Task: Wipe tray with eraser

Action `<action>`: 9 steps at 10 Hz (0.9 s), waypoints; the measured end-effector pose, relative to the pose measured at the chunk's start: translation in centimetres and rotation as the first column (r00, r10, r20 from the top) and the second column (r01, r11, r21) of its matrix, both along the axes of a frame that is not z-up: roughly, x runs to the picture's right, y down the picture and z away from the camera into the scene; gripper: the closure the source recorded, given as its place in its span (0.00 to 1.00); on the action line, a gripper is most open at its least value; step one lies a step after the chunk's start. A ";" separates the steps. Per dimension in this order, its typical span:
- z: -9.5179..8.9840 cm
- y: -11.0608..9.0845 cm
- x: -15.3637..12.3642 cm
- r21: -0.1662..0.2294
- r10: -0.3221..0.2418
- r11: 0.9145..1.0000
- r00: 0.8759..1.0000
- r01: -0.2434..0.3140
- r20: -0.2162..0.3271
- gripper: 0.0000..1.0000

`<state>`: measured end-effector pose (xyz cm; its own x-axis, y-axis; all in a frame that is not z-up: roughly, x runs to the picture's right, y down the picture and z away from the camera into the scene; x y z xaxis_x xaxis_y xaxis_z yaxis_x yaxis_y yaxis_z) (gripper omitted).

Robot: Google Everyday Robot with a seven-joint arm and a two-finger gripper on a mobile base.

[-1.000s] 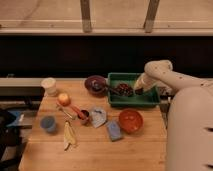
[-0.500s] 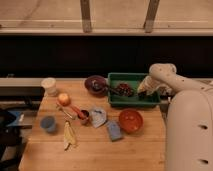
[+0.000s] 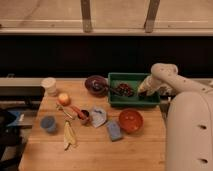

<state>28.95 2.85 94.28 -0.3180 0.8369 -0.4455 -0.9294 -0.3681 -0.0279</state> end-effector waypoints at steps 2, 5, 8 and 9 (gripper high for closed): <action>-0.3 0.4 1.0 -0.003 0.035 0.999 0.999 -0.035 0.012 0.89; -0.5 0.4 0.7 -0.004 0.056 0.998 0.998 -0.055 0.040 0.89; -0.3 0.0 -0.5 -0.003 0.047 0.999 0.997 -0.047 0.064 0.89; 0.0 -0.1 -1.0 -0.002 0.041 0.999 0.997 -0.041 0.071 0.89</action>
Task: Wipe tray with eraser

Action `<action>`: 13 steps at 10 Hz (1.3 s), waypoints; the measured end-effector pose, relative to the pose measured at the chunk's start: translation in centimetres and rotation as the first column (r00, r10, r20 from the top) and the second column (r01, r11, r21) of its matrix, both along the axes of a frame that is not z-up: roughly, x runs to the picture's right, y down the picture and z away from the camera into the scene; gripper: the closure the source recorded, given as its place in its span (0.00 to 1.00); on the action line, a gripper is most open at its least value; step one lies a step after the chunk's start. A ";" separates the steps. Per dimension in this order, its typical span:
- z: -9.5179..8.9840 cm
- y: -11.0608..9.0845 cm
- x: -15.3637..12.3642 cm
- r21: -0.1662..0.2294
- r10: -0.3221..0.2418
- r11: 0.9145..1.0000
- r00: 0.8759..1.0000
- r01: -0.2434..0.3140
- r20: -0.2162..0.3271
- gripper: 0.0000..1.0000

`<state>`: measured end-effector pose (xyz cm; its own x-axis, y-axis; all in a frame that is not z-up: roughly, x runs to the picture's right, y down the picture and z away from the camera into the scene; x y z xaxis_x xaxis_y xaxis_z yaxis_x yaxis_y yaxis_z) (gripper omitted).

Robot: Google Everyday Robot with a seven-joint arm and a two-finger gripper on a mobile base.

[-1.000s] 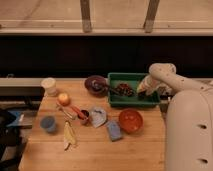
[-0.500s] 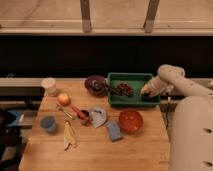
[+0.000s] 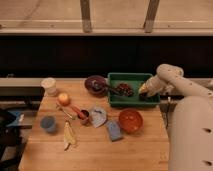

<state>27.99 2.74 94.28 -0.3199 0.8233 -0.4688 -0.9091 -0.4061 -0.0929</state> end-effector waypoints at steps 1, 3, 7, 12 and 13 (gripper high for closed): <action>0.2 0.1 -0.3 -0.001 -0.001 1.000 1.000 0.001 0.007 0.89; 0.6 0.2 -1.7 -0.007 -0.013 1.000 0.999 0.014 0.034 0.89; -0.2 0.9 -1.5 -0.007 -0.020 1.000 1.000 0.020 0.014 0.89; 1.0 -0.7 1.7 0.007 0.017 1.000 0.998 -0.017 -0.060 0.89; 1.5 -1.1 1.6 0.010 0.021 1.000 0.998 -0.021 -0.061 0.89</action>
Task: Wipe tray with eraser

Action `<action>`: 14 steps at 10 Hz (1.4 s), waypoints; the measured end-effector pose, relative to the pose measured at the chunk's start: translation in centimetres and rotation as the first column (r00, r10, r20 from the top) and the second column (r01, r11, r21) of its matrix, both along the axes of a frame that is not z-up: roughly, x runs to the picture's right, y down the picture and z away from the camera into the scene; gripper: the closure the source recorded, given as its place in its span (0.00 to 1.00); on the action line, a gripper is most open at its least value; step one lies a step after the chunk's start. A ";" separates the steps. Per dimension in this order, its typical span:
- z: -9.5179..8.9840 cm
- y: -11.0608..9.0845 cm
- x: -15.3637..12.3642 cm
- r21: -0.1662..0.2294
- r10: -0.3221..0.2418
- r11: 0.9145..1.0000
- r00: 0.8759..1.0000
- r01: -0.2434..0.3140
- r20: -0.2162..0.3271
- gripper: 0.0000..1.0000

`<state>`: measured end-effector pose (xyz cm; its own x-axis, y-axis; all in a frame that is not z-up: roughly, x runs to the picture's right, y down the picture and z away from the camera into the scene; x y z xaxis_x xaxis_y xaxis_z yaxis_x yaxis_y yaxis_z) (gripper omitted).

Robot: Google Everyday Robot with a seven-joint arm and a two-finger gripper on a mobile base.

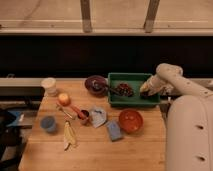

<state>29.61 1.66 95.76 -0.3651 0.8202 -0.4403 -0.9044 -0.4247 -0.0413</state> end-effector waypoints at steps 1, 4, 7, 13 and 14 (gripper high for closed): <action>0.6 -0.5 -0.4 0.003 0.002 1.000 1.000 -0.002 0.005 0.89; 0.7 -1.2 -2.3 0.013 0.012 1.000 0.996 -0.013 0.089 0.89; -1.2 -0.8 -4.2 0.026 0.015 0.999 0.985 -0.019 0.171 0.89; -1.7 -0.5 -0.5 0.025 0.044 0.999 0.995 -0.047 0.088 0.89; -0.8 -1.5 -0.4 0.029 0.041 0.999 0.996 -0.043 0.075 0.89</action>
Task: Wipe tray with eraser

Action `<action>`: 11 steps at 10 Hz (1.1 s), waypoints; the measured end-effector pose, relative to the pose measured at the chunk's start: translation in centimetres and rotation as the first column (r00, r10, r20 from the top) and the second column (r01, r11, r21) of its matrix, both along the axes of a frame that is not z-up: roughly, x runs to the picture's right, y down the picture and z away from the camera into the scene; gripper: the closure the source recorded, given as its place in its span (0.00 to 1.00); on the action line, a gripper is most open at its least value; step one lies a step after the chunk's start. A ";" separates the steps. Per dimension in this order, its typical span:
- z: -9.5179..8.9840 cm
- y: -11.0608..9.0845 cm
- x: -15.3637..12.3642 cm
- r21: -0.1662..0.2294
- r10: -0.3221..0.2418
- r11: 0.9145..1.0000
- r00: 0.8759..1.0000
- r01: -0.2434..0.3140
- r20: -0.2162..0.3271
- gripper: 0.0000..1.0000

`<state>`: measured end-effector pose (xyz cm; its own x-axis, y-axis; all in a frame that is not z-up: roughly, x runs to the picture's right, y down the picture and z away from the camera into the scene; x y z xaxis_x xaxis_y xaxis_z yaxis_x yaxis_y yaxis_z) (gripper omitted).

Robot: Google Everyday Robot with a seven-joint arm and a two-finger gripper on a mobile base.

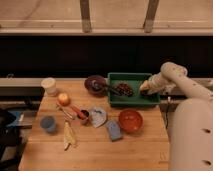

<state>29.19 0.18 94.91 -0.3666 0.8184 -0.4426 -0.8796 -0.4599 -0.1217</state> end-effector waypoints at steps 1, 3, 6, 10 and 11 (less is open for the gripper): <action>0.8 -0.7 -0.6 -0.003 -0.013 1.000 1.000 0.013 -0.007 0.89; 1.2 -1.2 -1.8 0.004 -0.046 0.999 0.999 0.046 -0.008 0.89; -0.1 0.3 -3.0 0.006 -0.097 0.995 0.995 0.097 -0.005 0.89; -2.0 2.6 0.0 -0.018 -0.088 0.996 0.994 0.087 -0.061 0.89; -1.9 2.6 0.8 -0.025 -0.082 0.996 0.993 0.080 -0.083 0.89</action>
